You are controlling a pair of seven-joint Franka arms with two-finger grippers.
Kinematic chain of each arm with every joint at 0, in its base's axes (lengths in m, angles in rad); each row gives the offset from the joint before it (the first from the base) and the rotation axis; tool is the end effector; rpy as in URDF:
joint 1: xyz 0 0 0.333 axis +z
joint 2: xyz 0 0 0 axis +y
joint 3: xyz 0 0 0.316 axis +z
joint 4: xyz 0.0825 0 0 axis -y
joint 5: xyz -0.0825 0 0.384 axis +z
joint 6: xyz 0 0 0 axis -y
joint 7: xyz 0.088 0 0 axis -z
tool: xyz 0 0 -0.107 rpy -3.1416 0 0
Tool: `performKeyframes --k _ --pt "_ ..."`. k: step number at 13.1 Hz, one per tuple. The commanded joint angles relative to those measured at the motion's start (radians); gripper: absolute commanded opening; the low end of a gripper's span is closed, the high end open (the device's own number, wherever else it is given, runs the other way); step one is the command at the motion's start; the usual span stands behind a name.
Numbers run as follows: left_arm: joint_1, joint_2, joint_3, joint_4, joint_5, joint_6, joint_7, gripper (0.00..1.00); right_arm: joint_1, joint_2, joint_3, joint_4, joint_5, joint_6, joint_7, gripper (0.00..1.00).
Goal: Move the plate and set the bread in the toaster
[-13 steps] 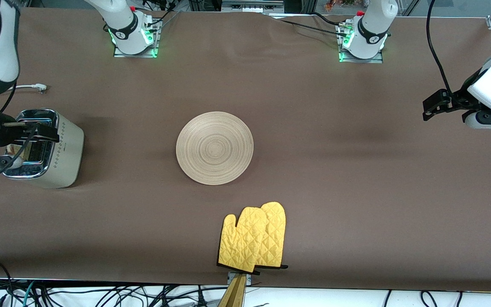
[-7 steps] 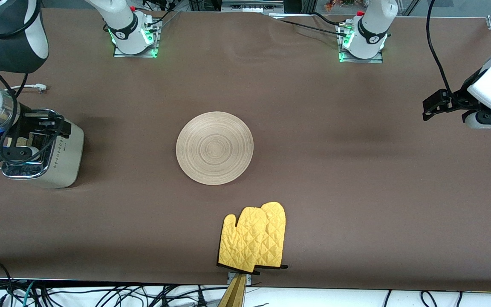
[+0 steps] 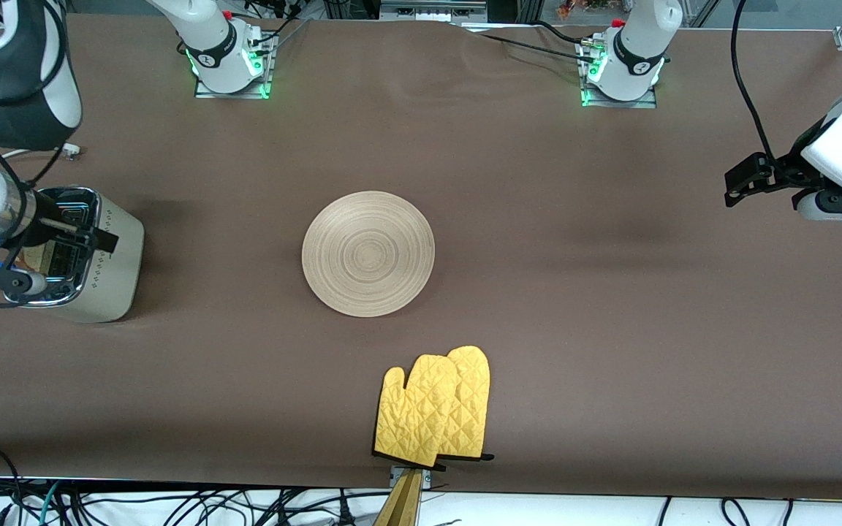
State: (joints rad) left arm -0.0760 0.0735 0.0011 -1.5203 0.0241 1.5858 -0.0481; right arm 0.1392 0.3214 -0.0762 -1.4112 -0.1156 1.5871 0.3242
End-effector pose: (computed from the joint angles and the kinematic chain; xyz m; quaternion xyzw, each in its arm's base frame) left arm 0.5770 -0.0408 0.6081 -0.9998 0.0136 0.0032 0.0123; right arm 0.6410 0.0350 0.5092 0.9873 -0.1234 -0.0573 0.0822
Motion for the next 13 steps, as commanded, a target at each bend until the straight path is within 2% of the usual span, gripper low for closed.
performKeyframes --k 1,8,13 --pt "-0.007 0.009 0.002 0.025 0.033 -0.015 0.021 1.0 -0.013 -0.03 0.077 -0.074 -0.009 0.043 0.047 1.0" --pt "-0.007 0.009 0.002 0.023 0.033 -0.015 0.021 1.0 -0.067 -0.099 0.099 -0.069 -0.006 0.148 0.033 1.0" --pt "-0.007 0.008 0.002 0.025 0.033 -0.015 0.021 1.0 -0.075 -0.194 0.101 -0.132 -0.002 0.08 0.021 1.0"
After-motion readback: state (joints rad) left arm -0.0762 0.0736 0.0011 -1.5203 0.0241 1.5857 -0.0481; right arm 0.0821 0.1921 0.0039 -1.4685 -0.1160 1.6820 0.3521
